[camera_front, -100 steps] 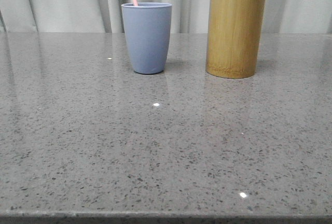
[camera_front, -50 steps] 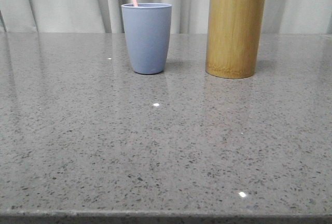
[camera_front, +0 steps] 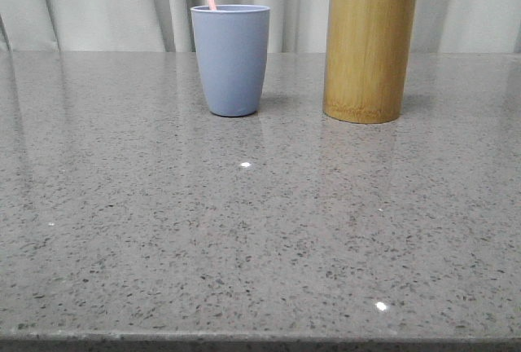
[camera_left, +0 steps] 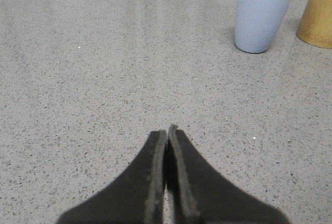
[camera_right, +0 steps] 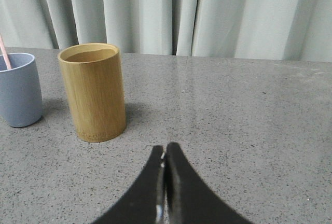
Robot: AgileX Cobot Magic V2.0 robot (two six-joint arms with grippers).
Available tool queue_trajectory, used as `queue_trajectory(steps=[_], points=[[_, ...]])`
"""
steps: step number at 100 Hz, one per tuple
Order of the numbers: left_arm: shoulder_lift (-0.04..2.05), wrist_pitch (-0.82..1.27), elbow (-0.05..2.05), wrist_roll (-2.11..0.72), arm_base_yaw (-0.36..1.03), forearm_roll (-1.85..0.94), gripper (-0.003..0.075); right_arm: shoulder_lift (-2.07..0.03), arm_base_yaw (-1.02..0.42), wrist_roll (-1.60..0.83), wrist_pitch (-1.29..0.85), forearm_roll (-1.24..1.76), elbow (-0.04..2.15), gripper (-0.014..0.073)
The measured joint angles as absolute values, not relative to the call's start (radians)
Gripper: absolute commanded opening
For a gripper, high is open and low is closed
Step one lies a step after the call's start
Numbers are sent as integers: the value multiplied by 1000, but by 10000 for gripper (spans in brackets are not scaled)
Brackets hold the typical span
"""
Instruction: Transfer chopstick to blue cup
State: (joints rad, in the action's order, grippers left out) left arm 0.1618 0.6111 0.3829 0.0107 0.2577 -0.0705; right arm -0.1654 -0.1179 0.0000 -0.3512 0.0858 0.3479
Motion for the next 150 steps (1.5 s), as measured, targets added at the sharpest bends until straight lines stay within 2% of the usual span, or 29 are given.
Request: queue_trajectory(steps=[85, 94, 116, 150], points=[[160, 609, 378, 11, 258, -70, -19, -165, -118, 0, -352, 86, 348, -66], [160, 561, 354, 11, 253, -70, -19, -165, -118, 0, -352, 86, 348, -66], [156, 297, 236, 5, 209, -53, -19, -165, -118, 0, -352, 86, 348, -66], [12, 179, 35, 0, 82, -51, -19, -165, -118, 0, -352, 86, 348, -66]])
